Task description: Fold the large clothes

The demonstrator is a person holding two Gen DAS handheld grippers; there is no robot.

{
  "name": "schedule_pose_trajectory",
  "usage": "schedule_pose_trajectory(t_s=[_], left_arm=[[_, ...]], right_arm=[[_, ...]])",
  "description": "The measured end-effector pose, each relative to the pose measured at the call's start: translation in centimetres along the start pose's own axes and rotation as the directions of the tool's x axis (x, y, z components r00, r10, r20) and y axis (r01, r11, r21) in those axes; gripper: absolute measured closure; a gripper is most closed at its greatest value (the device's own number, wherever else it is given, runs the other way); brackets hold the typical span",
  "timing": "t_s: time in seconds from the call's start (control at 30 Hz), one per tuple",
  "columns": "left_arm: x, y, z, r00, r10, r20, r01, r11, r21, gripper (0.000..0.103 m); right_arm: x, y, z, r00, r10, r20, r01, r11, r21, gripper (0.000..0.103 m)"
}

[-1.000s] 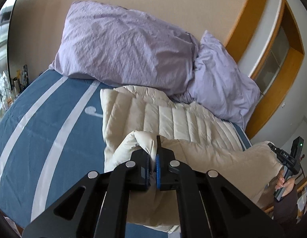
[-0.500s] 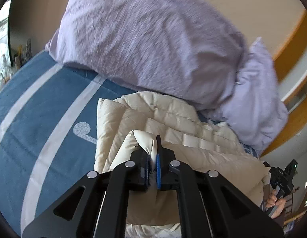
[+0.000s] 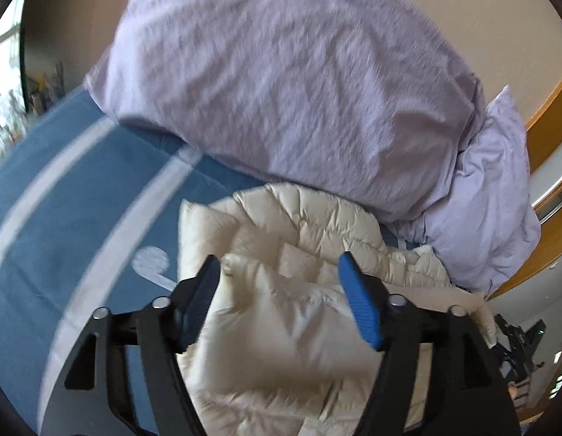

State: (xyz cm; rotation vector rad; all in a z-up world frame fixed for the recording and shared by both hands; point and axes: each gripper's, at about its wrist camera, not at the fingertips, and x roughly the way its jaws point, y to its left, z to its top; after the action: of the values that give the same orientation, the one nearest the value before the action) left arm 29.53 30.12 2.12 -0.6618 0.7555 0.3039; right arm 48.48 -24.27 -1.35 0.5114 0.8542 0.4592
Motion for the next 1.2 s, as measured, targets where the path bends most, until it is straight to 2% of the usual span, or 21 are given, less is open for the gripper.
schedule_pose_trajectory(t_s=[0.13,0.37,0.57,0.73,0.93,1.2], left_arm=[[-2.6,0.8,-1.0,1.0,0.005,0.012,-0.005,1.0,0.012,0.033],[-5.2,1.0,-6.0,1.0,0.001,-0.005,-0.001,0.996,0.093,0.033],[-3.5,-1.1,-10.4,0.997,-0.007,-0.08,0.021,0.985,0.17,0.033],[-1.5,-3.6,-12.3,0.997,0.018,-0.078,0.002,0.967,0.255,0.033],[0.9,-5.9,-11.5,0.998,0.046,-0.043,-0.032,0.958,0.285,0.033],[4.1,-7.4,-8.6,0.997,0.075,0.037,-0.082,0.959,0.271,0.033]], right_arm=[[-3.2,0.7,-2.1,1.0,0.012,0.004,-0.012,0.998,-0.059,0.044],[-5.5,3.3,-7.4,0.998,0.042,-0.05,-0.052,0.977,-0.207,0.044],[-4.3,5.4,-10.1,0.995,0.03,-0.1,-0.059,0.953,-0.296,0.044],[-2.3,6.3,-10.8,0.994,-0.014,-0.111,-0.025,0.938,-0.345,0.044],[0.6,7.1,-10.7,0.994,-0.08,-0.073,0.046,0.919,-0.39,0.044],[3.6,7.7,-8.3,0.99,-0.141,0.029,0.14,0.904,-0.404,0.044]])
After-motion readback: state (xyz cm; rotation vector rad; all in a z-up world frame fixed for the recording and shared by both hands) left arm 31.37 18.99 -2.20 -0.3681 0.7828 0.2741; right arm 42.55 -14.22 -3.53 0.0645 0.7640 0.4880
